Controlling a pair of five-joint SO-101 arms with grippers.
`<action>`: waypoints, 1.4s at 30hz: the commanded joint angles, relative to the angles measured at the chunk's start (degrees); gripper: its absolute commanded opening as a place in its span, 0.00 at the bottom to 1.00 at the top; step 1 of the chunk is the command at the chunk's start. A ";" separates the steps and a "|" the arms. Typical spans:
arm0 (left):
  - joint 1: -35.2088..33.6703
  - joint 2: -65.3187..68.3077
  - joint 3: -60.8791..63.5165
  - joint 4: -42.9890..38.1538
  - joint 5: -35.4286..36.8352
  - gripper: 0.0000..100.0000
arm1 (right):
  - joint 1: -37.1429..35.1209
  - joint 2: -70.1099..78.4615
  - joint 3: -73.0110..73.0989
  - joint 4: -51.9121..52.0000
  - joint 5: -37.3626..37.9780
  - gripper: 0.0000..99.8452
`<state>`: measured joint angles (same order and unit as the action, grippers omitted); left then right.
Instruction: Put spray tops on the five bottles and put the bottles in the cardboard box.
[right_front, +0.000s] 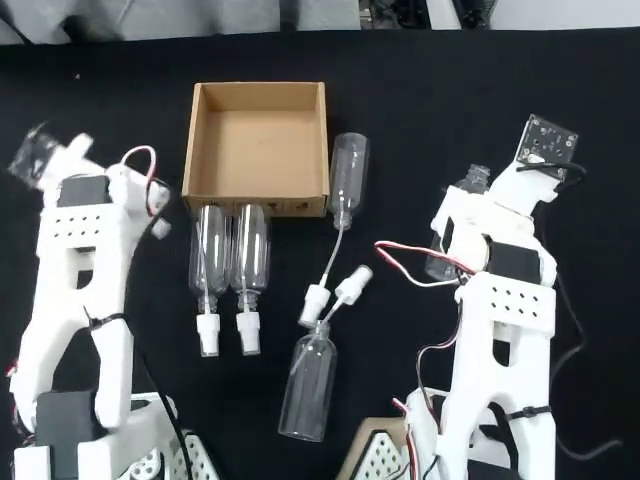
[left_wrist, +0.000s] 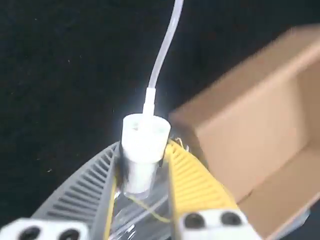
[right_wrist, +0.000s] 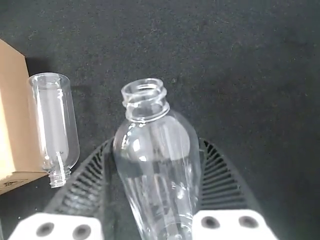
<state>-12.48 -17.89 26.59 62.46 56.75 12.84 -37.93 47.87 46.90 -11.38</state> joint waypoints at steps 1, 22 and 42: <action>-3.56 -2.46 5.58 -12.13 12.92 0.03 | 0.97 -2.15 -0.40 -1.49 -0.09 0.08; -5.23 -2.90 20.88 -35.34 21.71 0.11 | 0.97 -2.07 -0.40 -1.49 -0.09 0.08; -4.70 -8.18 17.98 -24.53 21.19 0.19 | 0.97 -2.42 -0.40 -1.49 -0.09 0.08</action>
<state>-17.67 -20.62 48.04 33.54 78.81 12.84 -37.93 47.87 46.90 -11.38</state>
